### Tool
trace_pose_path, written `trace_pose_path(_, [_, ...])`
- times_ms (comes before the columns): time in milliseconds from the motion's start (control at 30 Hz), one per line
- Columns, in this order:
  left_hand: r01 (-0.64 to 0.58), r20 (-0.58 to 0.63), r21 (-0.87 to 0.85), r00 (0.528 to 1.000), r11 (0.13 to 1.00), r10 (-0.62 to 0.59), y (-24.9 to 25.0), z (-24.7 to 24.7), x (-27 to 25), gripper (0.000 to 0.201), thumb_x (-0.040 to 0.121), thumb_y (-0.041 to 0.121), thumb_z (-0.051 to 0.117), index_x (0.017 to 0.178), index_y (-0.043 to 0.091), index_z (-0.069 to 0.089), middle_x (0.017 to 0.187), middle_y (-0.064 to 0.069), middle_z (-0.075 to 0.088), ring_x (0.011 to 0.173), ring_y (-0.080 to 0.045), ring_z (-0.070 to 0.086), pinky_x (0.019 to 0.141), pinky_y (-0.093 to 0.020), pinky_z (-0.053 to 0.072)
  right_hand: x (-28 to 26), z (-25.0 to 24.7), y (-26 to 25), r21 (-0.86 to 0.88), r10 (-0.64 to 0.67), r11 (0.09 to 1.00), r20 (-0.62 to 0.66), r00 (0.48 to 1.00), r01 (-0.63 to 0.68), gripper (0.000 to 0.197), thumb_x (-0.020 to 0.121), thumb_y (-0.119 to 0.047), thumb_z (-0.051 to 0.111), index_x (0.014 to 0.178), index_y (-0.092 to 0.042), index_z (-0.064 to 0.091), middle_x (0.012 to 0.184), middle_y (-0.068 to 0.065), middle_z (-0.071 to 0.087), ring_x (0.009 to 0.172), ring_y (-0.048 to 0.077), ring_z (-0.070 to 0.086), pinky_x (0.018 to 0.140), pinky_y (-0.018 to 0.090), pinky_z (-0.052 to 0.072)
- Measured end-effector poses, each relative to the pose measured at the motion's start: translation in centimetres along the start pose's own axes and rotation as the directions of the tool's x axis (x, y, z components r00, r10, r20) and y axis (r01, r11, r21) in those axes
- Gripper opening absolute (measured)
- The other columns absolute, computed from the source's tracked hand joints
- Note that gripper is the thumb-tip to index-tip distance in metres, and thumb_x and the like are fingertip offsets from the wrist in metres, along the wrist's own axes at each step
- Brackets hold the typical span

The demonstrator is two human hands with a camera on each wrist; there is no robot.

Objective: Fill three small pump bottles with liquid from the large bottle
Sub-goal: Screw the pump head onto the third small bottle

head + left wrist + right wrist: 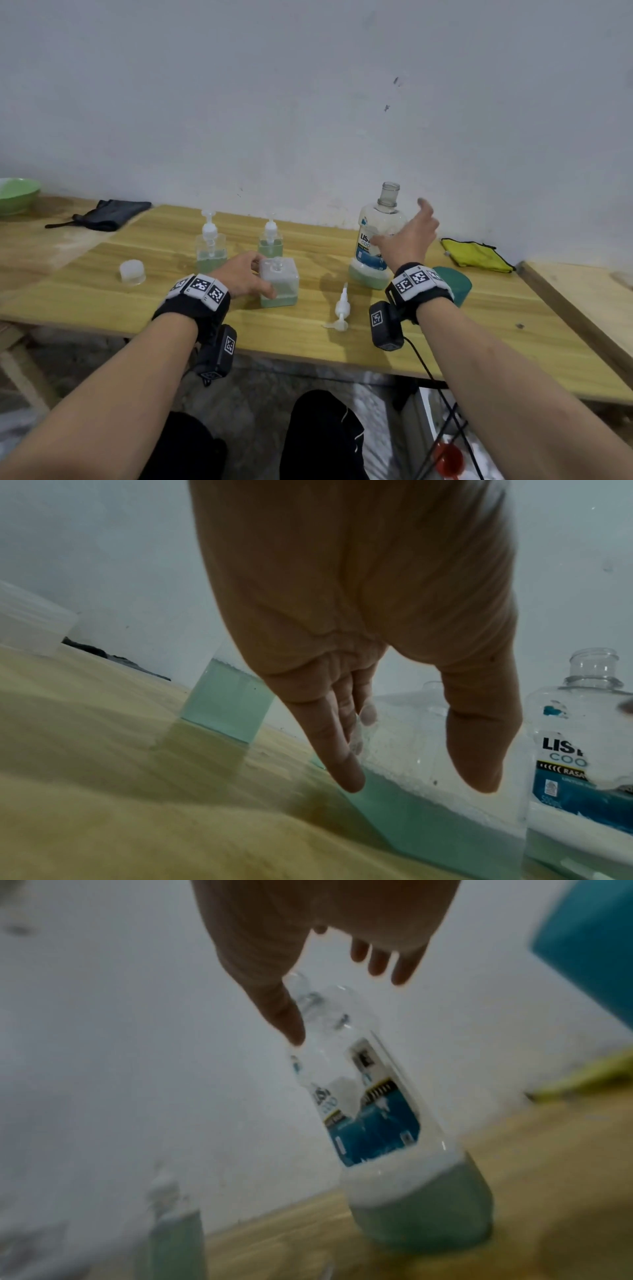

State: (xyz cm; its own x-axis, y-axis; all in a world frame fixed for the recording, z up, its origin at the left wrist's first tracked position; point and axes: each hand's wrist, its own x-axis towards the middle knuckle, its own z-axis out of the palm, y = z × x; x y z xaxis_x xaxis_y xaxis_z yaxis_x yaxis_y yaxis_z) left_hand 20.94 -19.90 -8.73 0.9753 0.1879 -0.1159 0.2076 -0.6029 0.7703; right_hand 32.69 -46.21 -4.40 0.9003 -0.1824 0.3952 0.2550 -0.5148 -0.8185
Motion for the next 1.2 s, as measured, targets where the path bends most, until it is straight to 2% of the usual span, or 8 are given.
trace_pose_path(67, [0.011,0.001,0.013,1.0,1.0,-0.011,0.1,-0.1,0.0,0.063,0.066,0.014,0.086,0.117,0.02,0.05,0.111,0.004,0.057,0.104,-0.02,0.058,0.082,-0.029,0.047,-1.0,-0.7,-1.6,-0.149,-0.258,0.958,-0.078,0.963,0.245,0.077,0.068,-0.012,0.079,0.133,-0.022,0.04,0.131,0.006,0.042,0.12,0.025,0.042,0.101,0.04,0.036])
trace_pose_path(167, [0.026,-0.005,0.018,1.0,0.999,-0.026,0.2,0.0,0.1,0.064,0.064,0.013,0.087,0.116,0.02,0.05,0.116,0.001,0.057,0.107,-0.022,0.058,0.095,-0.04,0.05,-2.5,-1.5,-3.5,-0.164,-0.499,0.797,0.361,0.788,0.581,0.033,0.077,-0.005,0.067,0.107,-0.02,0.065,0.097,-0.004,0.06,0.092,0.017,0.055,0.086,0.036,0.047])
trace_pose_path(233, [0.035,-0.015,0.017,0.999,0.999,-0.034,0.2,0.0,0.1,0.064,0.062,0.013,0.087,0.114,0.021,0.05,0.117,0.0,0.058,0.108,-0.023,0.058,0.097,-0.046,0.051,-4.0,-1.9,-3.7,-0.221,-0.329,0.699,0.744,0.581,0.68,0.033,0.081,-0.002,0.064,0.106,-0.023,0.069,0.095,-0.006,0.062,0.088,0.014,0.057,0.081,0.035,0.052])
trace_pose_path(300, [0.037,-0.025,0.011,0.999,0.999,-0.037,0.1,0.1,0.0,0.064,0.061,0.014,0.088,0.113,0.022,0.051,0.118,0.0,0.059,0.109,-0.024,0.059,0.097,-0.047,0.052,-5.5,-1.7,-2.9,-0.28,-0.146,0.553,0.895,0.421,0.785,0.043,0.083,0.003,0.059,0.114,-0.025,0.068,0.109,-0.001,0.061,0.099,0.017,0.058,0.085,0.037,0.052])
trace_pose_path(467, [0.036,-0.035,-0.006,0.999,0.999,-0.036,0.3,0.1,-0.3,0.065,0.061,0.012,0.087,0.113,0.021,0.05,0.118,-0.002,0.058,0.109,-0.026,0.059,0.095,-0.047,0.053,-7.2,-0.9,0.2,-0.243,-0.153,0.397,0.933,0.325,0.885,0.044,0.087,-0.006,0.064,0.126,-0.027,0.063,0.116,0.001,0.056,0.108,0.023,0.056,0.088,0.035,0.049])
trace_pose_path(600, [0.03,-0.026,-0.017,0.999,0.999,-0.031,0.2,0.1,-0.2,0.066,0.061,0.01,0.087,0.115,0.02,0.05,0.118,-0.002,0.058,0.109,-0.026,0.059,0.095,-0.046,0.053,-6.5,-0.5,0.1,-0.203,-0.273,0.437,0.899,0.344,0.876,0.033,0.088,-0.021,0.067,0.121,-0.023,0.066,0.114,-0.001,0.061,0.103,0.018,0.058,0.086,0.032,0.049])
trace_pose_path(833, [0.015,-0.046,-0.013,0.999,1.0,-0.015,-0.6,0.3,0.0,0.077,0.061,0.017,0.087,0.128,0.016,0.049,0.12,-0.001,0.06,0.106,-0.022,0.059,0.093,-0.038,0.05,-3.8,1.3,-7.8,0.138,-0.422,0.898,0.537,0.73,0.417,0.027,0.081,-0.038,0.073,0.078,-0.012,0.069,0.069,0.005,0.066,0.061,0.018,0.054,0.061,0.033,0.047])
trace_pose_path(1200, [0.01,-0.045,-0.032,0.999,0.999,-0.011,-1.0,0.4,0.3,0.077,0.063,0.021,0.087,0.129,0.016,0.047,0.114,0.002,0.061,0.102,-0.02,0.06,0.079,-0.027,0.047,-3.9,7.4,-9.5,-0.028,-0.318,0.884,0.697,0.643,0.467,0.026,0.081,-0.036,0.073,0.07,-0.014,0.068,0.066,0.001,0.065,0.062,0.015,0.059,0.057,0.027,0.045])
